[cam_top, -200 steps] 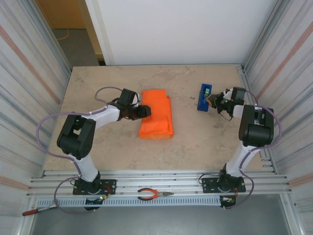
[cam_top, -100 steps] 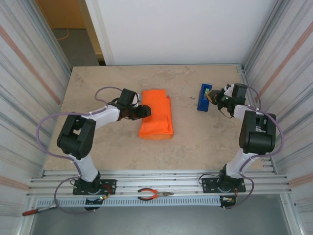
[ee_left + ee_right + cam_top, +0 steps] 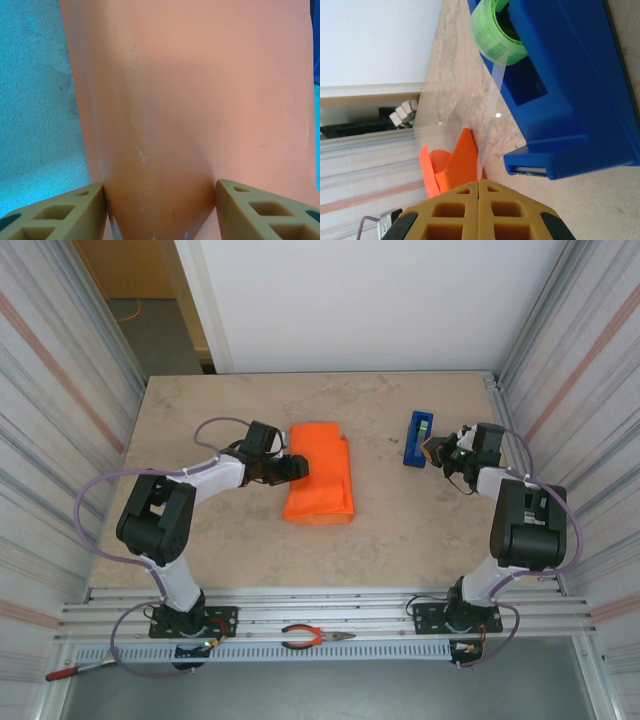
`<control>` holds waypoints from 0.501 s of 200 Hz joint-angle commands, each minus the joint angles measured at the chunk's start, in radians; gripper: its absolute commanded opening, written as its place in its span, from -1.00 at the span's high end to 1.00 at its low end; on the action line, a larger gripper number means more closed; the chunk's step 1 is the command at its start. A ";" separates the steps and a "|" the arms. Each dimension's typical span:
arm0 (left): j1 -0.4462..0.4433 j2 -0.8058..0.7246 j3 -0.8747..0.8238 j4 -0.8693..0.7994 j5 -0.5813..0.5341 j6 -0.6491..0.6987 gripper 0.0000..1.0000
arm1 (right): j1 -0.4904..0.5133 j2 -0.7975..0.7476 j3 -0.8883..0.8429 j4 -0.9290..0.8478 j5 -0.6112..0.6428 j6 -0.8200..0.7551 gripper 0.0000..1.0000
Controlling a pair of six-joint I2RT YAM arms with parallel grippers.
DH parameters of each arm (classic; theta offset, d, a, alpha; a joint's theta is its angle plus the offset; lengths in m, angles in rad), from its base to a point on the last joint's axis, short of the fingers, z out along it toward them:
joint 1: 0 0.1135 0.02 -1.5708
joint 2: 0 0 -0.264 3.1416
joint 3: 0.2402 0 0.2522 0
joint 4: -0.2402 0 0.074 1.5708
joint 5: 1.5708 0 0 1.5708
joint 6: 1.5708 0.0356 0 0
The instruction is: Wrap the gift box in paper
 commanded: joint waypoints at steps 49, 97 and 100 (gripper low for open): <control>-0.022 0.063 -0.051 -0.134 -0.077 0.038 -0.14 | 0.029 -0.063 -0.061 -0.049 -0.002 -0.008 1.00; -0.022 0.065 -0.046 -0.133 -0.077 0.035 -0.14 | 0.031 -0.058 -0.098 -0.043 0.018 -0.016 1.00; -0.022 0.065 -0.046 -0.132 -0.077 0.034 -0.14 | 0.031 -0.055 -0.100 -0.041 0.019 -0.017 1.00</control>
